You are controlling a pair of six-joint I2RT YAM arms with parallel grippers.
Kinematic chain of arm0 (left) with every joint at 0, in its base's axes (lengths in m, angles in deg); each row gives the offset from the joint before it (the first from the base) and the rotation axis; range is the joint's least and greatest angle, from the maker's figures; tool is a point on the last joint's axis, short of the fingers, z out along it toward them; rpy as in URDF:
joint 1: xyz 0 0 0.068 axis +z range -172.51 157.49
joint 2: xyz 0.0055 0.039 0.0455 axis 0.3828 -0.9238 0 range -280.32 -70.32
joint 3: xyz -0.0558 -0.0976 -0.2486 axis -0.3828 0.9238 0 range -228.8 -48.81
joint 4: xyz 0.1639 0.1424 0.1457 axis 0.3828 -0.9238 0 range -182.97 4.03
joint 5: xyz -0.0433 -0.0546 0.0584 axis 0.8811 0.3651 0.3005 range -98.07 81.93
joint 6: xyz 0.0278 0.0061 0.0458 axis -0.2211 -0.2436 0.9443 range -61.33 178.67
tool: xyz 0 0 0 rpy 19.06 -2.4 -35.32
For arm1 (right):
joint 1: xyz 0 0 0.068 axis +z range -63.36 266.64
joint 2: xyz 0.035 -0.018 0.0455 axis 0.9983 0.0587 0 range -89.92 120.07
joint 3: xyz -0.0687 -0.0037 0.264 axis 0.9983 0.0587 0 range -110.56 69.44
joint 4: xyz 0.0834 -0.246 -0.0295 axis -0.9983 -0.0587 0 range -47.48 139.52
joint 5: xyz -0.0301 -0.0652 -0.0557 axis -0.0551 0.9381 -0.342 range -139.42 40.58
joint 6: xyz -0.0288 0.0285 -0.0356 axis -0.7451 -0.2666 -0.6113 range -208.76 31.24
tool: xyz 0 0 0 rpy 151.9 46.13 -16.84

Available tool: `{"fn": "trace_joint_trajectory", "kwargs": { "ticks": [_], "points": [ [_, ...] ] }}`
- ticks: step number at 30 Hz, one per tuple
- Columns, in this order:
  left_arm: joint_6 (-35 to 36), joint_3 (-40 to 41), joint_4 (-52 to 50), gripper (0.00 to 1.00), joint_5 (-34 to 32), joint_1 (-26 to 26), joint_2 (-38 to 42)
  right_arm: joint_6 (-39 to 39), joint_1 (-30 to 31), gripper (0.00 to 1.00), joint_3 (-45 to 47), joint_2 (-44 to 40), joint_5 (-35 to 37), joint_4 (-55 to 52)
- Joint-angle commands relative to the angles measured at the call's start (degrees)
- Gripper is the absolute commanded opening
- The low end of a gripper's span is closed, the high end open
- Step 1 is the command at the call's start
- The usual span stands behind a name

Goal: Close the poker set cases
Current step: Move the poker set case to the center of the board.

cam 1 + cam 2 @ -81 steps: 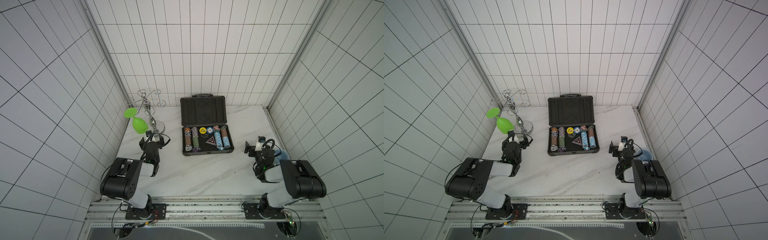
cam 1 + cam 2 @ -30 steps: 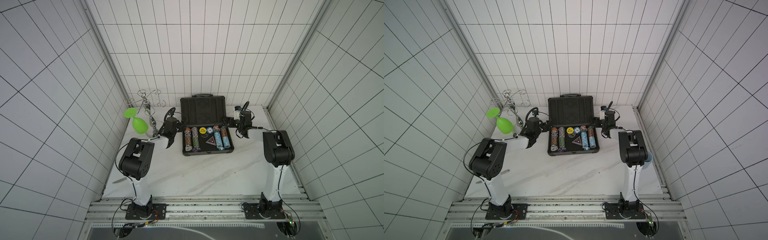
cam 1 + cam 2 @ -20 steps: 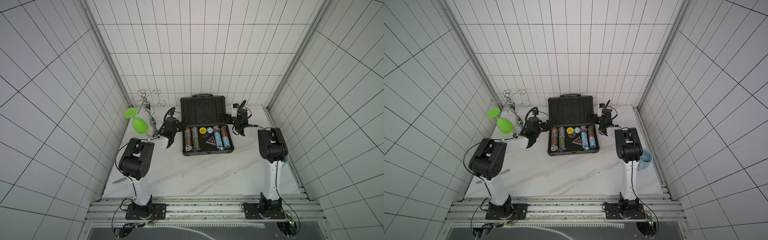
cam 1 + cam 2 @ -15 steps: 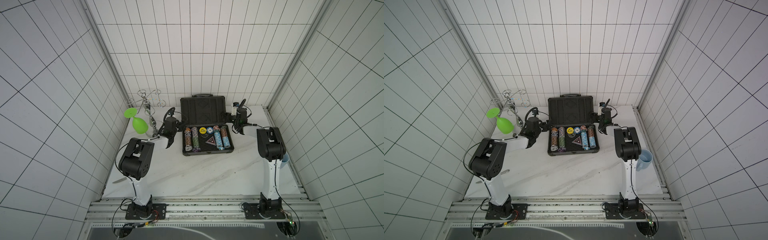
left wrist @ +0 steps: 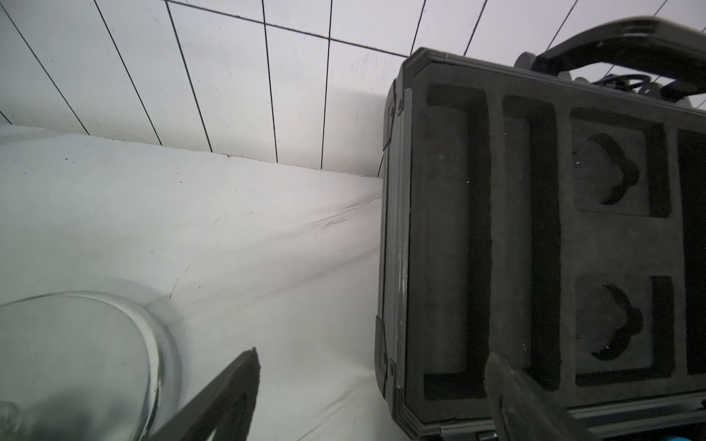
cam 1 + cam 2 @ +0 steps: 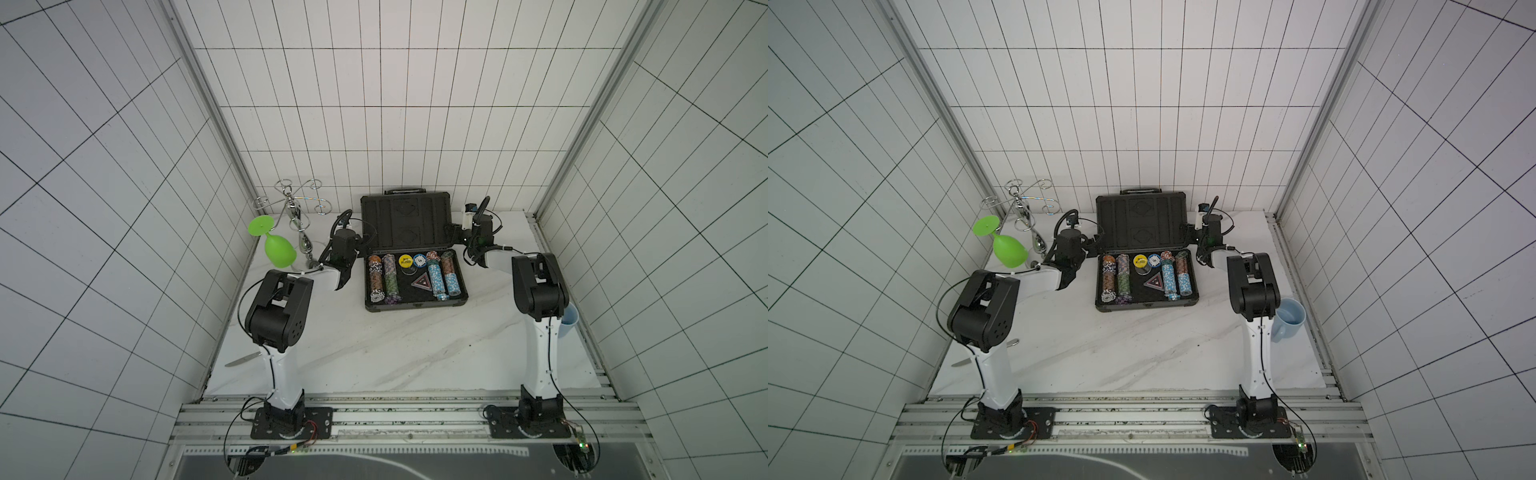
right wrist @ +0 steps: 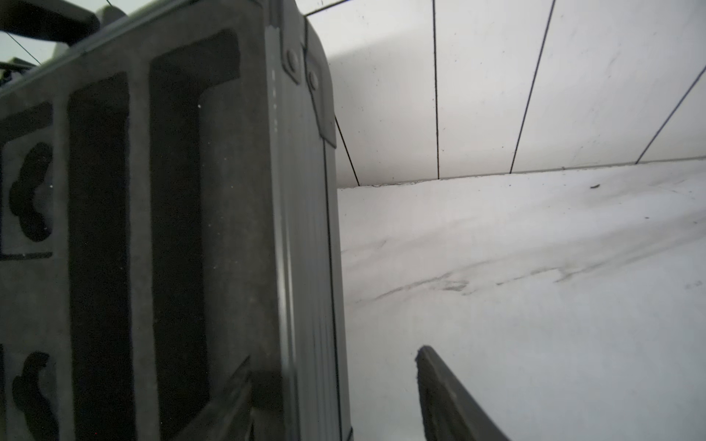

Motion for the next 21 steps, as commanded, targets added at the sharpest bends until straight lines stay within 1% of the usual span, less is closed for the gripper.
{"fn": "trace_joint_trajectory", "kwargs": {
  "ticks": [1,7,9,12,17,21],
  "points": [
    [-2.67,-3.62,-2.78,0.91,-1.07,0.13,-2.92,-0.67,0.65,0.60,-6.04,1.52,-0.19,0.10],
    [-3.86,-8.94,-4.22,0.91,-0.09,0.18,-7.89,-1.01,0.74,0.60,-6.20,2.06,-0.97,0.52],
    [-4.15,-10.83,-5.33,0.87,0.18,0.23,-9.44,-1.12,0.74,0.58,-6.22,2.11,-0.99,0.61],
    [-4.64,-12.78,-6.21,0.84,0.63,0.23,-11.34,-1.37,0.74,0.54,-6.16,2.06,-1.41,0.81],
    [-5.16,-13.74,-5.96,0.80,0.55,0.22,-12.72,-1.82,0.74,0.44,-6.00,1.74,-1.89,1.19],
    [-5.39,-15.55,-6.78,0.73,1.56,0.65,-13.99,-2.09,0.74,0.37,-6.20,1.72,-2.91,1.07]
  ]
}}
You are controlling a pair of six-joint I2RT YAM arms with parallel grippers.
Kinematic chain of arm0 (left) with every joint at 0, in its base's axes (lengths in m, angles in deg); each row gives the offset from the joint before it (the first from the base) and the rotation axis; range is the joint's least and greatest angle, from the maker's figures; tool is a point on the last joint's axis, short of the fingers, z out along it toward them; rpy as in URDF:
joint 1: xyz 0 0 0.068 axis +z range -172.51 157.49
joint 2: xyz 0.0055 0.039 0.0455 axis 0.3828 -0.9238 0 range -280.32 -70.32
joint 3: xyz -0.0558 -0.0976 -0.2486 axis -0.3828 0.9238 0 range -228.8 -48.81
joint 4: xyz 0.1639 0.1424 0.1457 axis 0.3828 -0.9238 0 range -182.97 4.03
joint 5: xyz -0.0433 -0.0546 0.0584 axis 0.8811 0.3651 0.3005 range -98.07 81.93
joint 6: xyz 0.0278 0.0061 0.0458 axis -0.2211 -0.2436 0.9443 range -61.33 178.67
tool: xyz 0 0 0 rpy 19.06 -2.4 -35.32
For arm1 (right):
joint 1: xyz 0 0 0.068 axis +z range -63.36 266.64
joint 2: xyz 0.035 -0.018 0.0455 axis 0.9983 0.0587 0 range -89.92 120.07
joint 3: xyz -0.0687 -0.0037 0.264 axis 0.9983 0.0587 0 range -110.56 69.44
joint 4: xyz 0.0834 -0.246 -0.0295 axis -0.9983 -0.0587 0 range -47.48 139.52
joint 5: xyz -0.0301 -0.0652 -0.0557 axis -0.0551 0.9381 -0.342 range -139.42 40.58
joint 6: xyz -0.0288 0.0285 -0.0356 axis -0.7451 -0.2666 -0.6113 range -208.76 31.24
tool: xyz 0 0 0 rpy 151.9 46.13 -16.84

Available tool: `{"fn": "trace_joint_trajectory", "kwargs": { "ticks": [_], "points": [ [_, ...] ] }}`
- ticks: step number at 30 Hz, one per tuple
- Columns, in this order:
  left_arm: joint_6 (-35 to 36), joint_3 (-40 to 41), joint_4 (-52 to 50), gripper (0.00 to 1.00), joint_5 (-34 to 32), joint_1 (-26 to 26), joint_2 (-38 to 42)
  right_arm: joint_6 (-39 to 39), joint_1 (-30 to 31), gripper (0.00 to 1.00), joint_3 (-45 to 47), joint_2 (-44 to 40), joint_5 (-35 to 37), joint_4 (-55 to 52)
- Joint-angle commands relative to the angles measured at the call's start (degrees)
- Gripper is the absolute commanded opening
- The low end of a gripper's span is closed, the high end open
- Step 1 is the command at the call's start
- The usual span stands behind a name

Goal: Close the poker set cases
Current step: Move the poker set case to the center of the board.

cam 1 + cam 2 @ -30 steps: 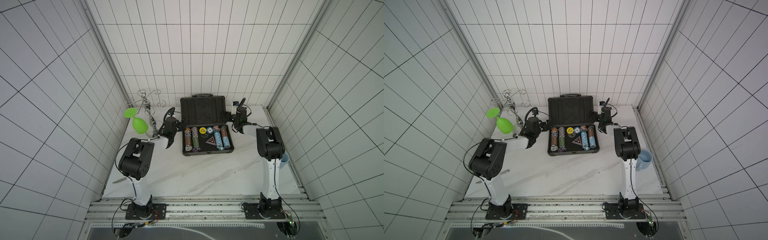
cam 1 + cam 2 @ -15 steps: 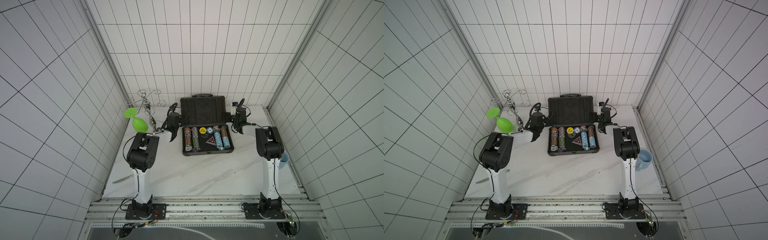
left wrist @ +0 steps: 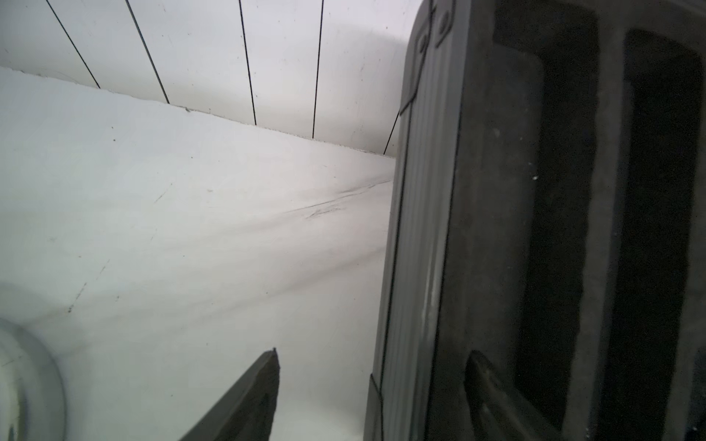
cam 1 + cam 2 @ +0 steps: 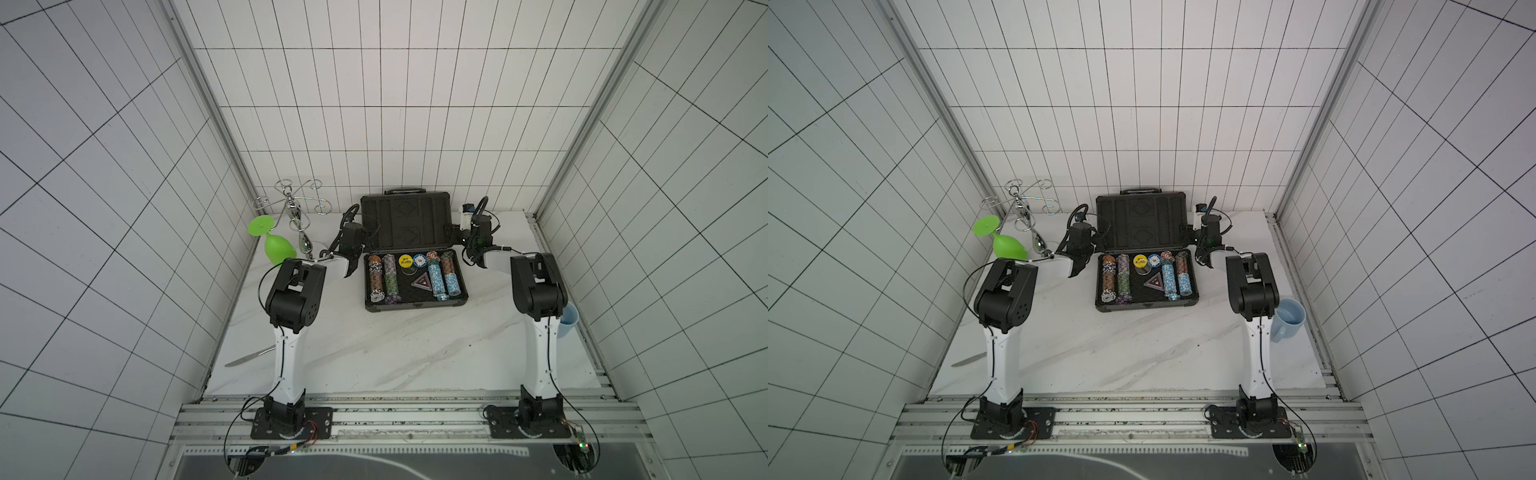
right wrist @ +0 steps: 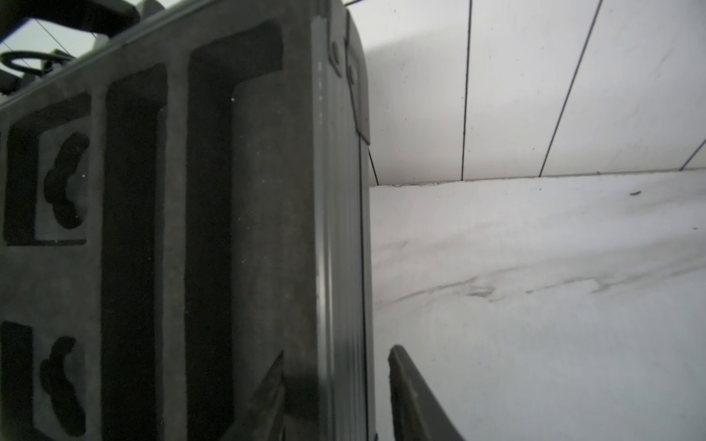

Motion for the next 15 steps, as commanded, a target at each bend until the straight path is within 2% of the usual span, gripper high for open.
{"fn": "trace_joint_trajectory", "kwargs": {
  "ticks": [1,9,12,15],
  "points": [
    [-1.05,-2.72,-0.68,0.70,1.03,0.45,-2.41,-0.69,0.39,0.35,-6.07,1.36,-1.02,0.03],
    [-0.62,-3.20,0.26,0.52,0.80,0.60,-2.65,-1.65,0.39,0.21,-5.98,1.02,-1.11,-0.72],
    [-0.43,-3.20,0.41,0.46,0.80,0.60,-2.68,-1.92,0.39,0.21,-5.48,0.64,-1.12,-0.60],
    [-0.17,-3.03,0.60,0.32,1.02,0.60,-2.47,-2.14,0.39,0.21,-4.71,-0.06,-1.11,-0.13]
  ]
}}
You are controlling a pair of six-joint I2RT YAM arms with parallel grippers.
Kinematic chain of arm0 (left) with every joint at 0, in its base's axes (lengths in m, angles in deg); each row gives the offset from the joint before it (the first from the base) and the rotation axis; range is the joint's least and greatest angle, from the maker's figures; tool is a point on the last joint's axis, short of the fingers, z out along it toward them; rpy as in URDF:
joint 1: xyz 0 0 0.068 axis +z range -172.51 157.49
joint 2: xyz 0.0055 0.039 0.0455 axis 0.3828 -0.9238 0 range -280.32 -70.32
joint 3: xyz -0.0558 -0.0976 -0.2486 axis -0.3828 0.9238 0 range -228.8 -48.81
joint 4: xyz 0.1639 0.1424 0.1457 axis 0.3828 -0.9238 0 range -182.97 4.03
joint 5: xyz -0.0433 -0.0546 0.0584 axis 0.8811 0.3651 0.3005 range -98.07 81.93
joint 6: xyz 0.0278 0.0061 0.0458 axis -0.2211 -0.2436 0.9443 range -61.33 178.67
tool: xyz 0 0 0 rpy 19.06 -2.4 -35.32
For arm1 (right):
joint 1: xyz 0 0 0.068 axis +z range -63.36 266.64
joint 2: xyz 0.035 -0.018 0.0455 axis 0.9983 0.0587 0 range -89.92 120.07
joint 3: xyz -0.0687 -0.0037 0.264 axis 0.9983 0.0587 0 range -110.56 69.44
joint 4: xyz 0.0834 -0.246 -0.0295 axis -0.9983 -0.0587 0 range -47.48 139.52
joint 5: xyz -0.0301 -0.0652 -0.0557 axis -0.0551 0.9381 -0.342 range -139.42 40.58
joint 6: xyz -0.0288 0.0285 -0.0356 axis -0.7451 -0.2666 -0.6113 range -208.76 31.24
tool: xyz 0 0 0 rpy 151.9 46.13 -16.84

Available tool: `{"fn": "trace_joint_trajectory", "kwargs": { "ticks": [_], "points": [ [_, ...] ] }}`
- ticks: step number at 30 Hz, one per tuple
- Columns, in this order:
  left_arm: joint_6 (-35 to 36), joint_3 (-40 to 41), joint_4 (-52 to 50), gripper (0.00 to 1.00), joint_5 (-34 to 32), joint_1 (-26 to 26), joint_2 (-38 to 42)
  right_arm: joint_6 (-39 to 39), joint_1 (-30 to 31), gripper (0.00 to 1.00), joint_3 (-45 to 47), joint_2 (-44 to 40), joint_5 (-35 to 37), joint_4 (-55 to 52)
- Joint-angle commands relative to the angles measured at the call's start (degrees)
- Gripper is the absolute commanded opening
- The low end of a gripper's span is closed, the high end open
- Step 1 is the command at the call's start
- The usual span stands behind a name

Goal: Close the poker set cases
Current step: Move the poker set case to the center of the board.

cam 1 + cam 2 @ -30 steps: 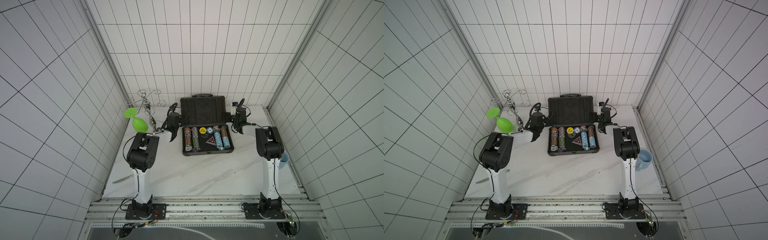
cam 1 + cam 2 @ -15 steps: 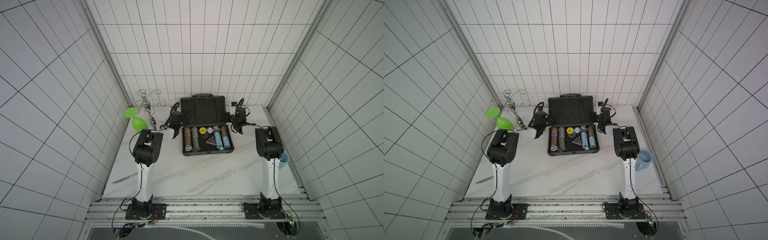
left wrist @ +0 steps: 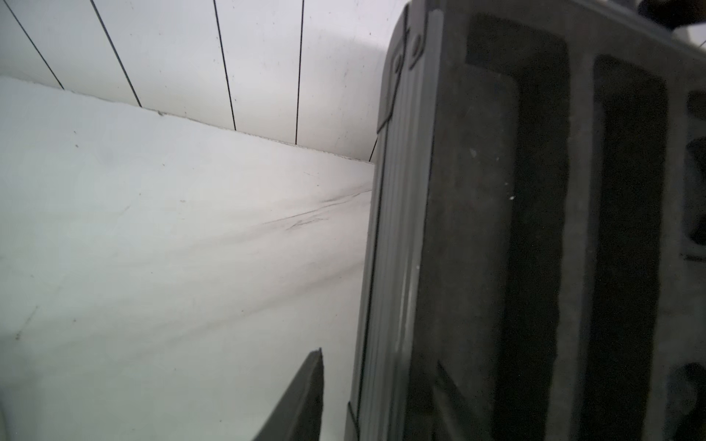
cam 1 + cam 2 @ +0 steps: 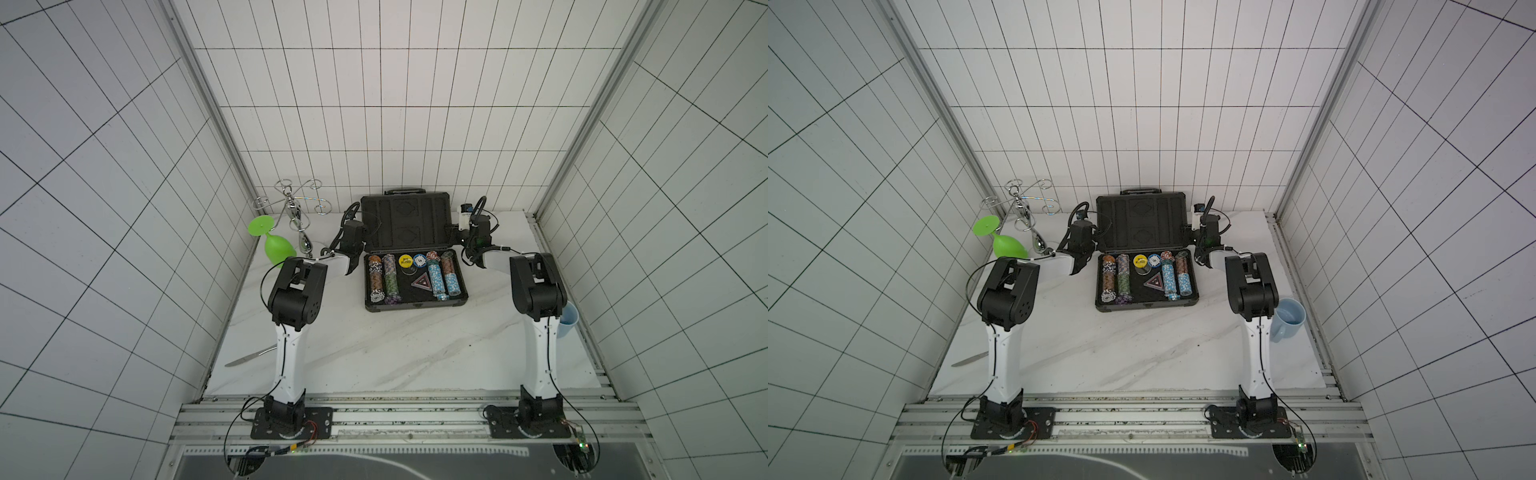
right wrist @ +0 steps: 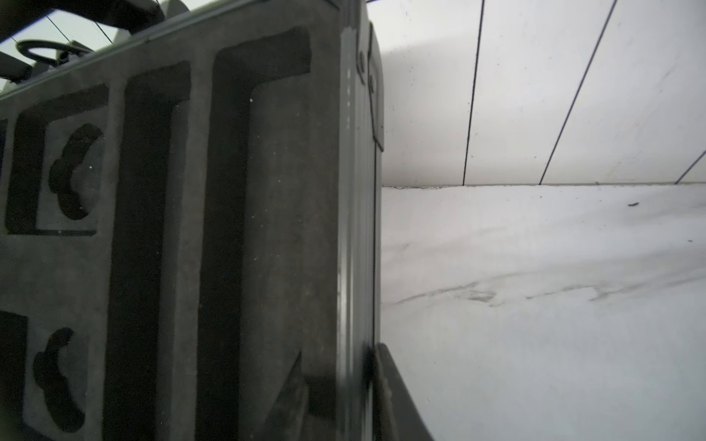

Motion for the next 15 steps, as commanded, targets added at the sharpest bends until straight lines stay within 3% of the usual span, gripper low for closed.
{"fn": "trace_joint_trajectory", "kwargs": {
  "ticks": [1,4,15],
  "points": [
    [-0.04,-0.73,0.24,0.25,-1.21,0.47,-0.79,-0.41,0.26,0.20,-4.22,-0.37,-1.65,0.36],
    [0.23,-0.28,0.29,0.00,-1.47,0.45,-0.03,-0.76,0.26,0.18,-2.83,-1.65,-1.58,1.33],
    [3.58,7.09,7.87,0.00,-1.24,-0.52,5.82,-2.52,0.26,0.16,4.51,-8.54,-0.51,4.58]
  ]
}}
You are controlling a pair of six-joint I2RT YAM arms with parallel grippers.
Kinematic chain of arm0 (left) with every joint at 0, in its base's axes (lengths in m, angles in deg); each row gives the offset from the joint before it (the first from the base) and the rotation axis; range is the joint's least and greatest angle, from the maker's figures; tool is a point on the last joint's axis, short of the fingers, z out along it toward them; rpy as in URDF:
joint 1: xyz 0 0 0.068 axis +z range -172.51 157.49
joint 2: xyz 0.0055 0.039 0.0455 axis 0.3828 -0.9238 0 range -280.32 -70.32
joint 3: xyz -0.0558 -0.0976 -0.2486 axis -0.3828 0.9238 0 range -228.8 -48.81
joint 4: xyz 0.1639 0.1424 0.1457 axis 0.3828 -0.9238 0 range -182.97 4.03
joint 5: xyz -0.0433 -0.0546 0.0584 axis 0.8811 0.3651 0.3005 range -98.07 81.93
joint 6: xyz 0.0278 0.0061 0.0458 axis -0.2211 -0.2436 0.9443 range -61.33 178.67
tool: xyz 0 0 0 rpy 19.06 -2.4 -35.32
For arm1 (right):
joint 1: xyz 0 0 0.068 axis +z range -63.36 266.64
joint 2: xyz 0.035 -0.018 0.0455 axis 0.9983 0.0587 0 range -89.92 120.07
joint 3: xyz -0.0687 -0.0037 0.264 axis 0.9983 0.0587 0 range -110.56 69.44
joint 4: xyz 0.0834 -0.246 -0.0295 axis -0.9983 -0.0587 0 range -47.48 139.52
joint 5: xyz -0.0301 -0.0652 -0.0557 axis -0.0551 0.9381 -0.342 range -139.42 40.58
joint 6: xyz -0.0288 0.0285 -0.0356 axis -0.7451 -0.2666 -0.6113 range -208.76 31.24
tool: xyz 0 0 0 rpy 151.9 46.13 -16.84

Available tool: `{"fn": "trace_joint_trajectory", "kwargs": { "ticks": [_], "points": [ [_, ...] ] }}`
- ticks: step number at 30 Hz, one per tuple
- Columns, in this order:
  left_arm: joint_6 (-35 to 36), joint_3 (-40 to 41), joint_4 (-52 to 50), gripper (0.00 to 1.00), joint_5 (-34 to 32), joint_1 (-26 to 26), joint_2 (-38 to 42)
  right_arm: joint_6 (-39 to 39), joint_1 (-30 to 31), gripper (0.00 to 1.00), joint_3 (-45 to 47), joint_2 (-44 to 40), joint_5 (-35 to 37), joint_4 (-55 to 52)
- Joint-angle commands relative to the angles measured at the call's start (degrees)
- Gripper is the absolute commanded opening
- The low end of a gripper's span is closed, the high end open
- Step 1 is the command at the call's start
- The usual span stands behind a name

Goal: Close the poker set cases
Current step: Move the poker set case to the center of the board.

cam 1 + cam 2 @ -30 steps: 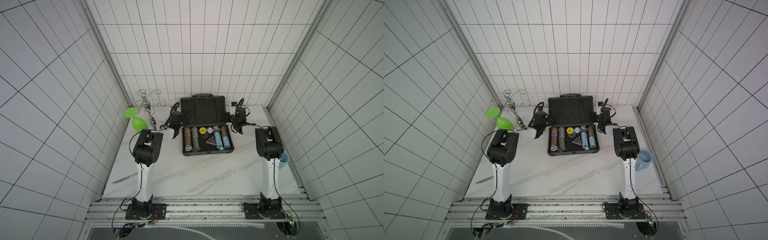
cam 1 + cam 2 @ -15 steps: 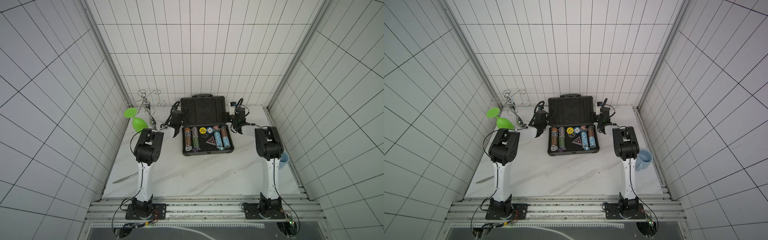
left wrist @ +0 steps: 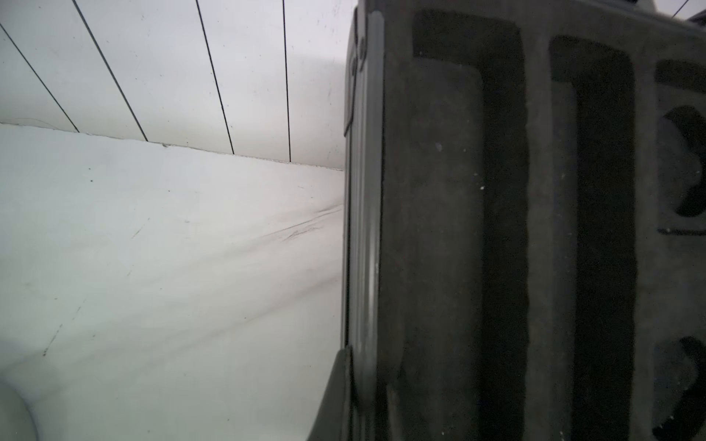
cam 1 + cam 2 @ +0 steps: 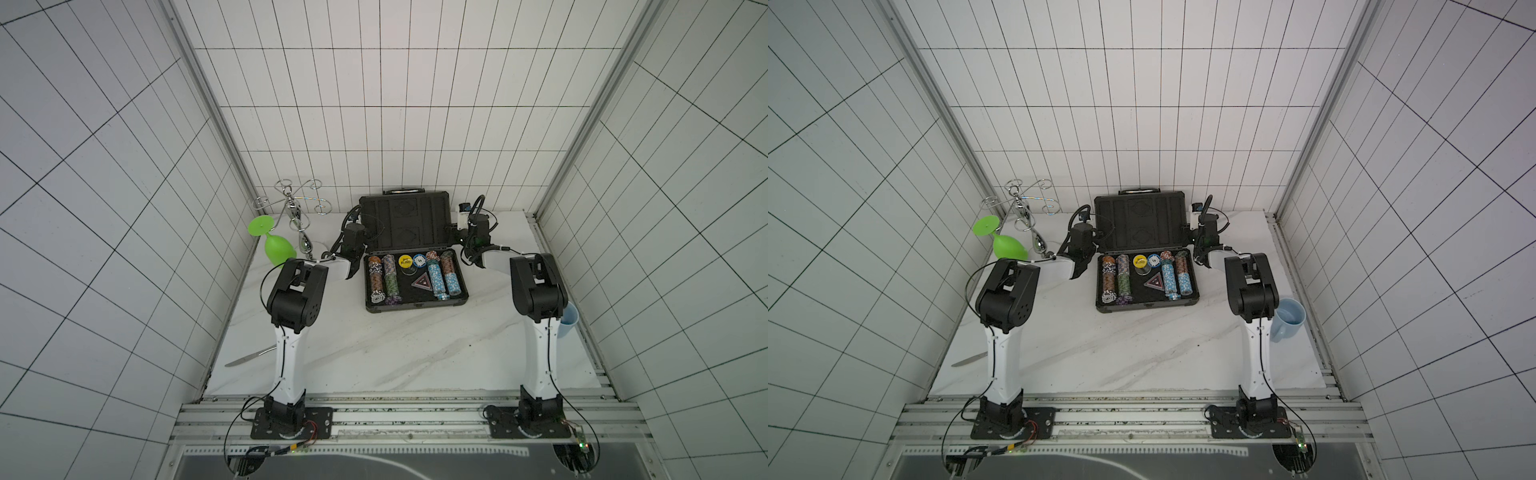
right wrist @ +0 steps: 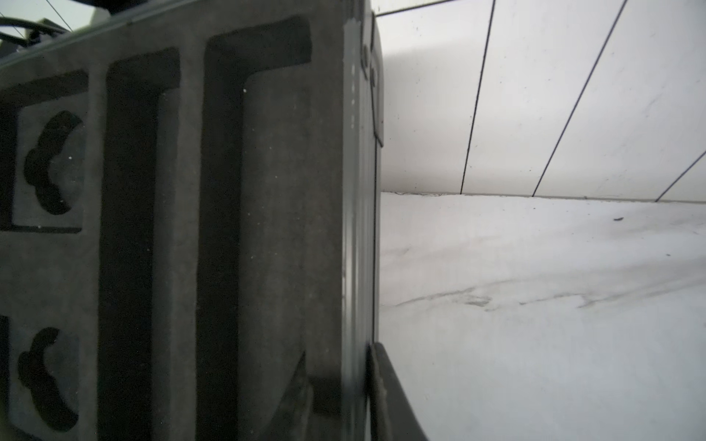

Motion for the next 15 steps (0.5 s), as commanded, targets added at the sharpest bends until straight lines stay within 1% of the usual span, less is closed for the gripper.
{"fn": "trace_joint_trajectory", "kwargs": {
  "ticks": [1,8,11,13,14,15],
  "points": [
    [-0.41,2.49,2.44,0.00,0.25,0.21,3.95,0.06,-0.51,0.15,4.35,-7.17,-2.22,5.65],
    [0.30,6.52,2.20,0.00,0.34,-0.59,7.63,0.27,-0.47,0.13,11.98,-12.25,-2.13,7.58],
    [-0.22,9.04,2.11,0.00,0.61,-0.76,9.52,0.37,-0.42,0.14,16.29,-14.71,-1.88,8.70],
    [-0.55,10.71,2.35,0.00,1.08,-0.92,10.51,0.28,-0.42,0.16,18.18,-16.10,-1.64,8.79],
    [-0.67,11.38,2.61,0.00,1.20,-0.94,10.85,0.18,-0.39,0.19,18.76,-16.60,-1.40,8.71],
    [-0.75,11.81,2.85,0.00,1.35,-0.94,11.09,0.19,-0.42,0.24,18.96,-16.83,-1.01,8.58]
  ]
}}
